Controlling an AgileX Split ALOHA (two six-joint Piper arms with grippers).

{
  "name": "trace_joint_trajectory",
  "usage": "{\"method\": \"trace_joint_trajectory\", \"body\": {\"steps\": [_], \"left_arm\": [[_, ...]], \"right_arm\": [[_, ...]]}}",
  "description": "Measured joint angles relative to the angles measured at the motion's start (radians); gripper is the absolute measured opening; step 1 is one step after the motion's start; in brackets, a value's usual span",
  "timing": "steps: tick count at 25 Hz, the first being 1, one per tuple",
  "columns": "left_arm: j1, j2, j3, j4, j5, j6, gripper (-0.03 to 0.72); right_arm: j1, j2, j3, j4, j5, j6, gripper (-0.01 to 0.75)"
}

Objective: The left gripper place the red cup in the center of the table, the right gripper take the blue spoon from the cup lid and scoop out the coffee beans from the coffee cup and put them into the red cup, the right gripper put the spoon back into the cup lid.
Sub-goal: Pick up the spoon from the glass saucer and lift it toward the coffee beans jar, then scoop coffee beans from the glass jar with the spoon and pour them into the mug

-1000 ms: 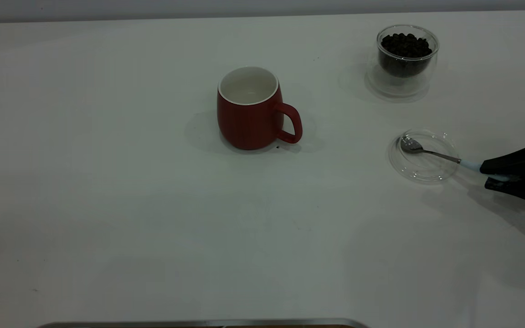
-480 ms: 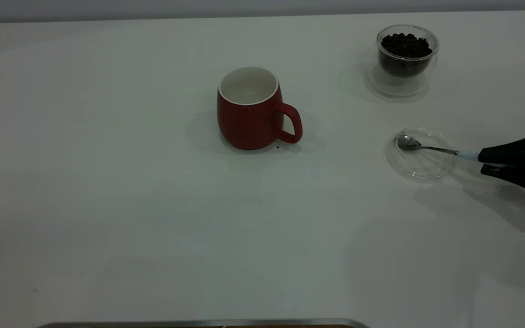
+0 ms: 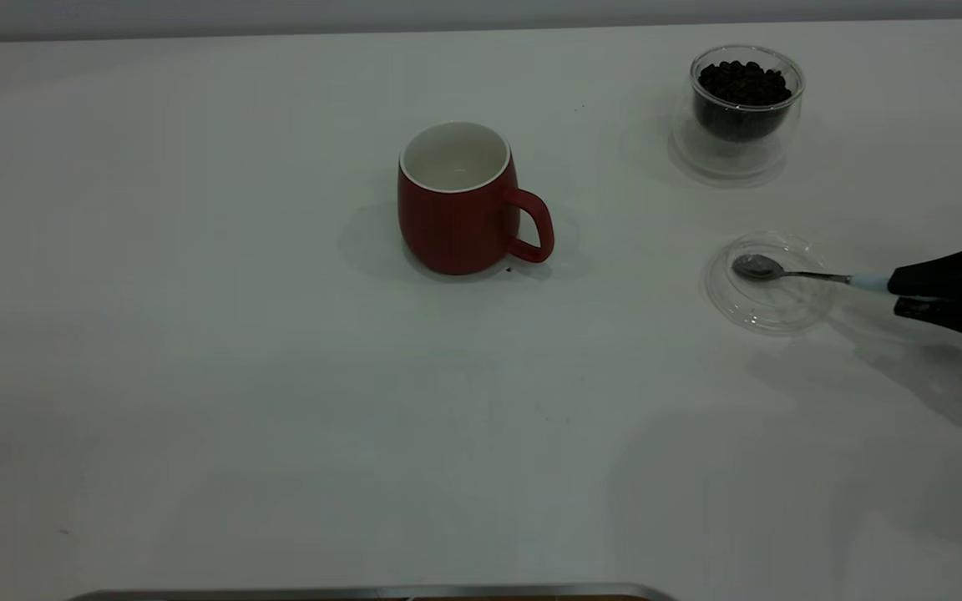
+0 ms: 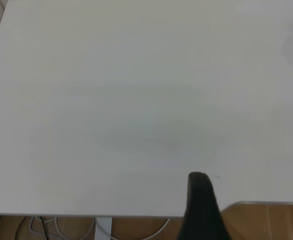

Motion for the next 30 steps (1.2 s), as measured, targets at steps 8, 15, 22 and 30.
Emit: {"method": "trace_joint_trajectory", "body": {"steps": [8,15,22,30], "left_arm": [[0.0,0.0,0.0,0.0,0.0,0.0,0.587],[0.0,0.0,0.0,0.0,0.0,0.0,0.587],[0.0,0.0,0.0,0.0,0.0,0.0,0.587],[0.0,0.0,0.0,0.0,0.0,0.0,0.587]], "right_arm": [[0.0,-0.152,0.078,0.0,-0.052,-0.011,0.113],[0.0,-0.283,0.129,0.0,-0.07,-0.015,0.113],[0.0,-0.295,0.053,-0.004,0.079,0.005,0.113],[0.034,-0.295,-0.088,-0.009,0.041,0.063,0.113]]}}
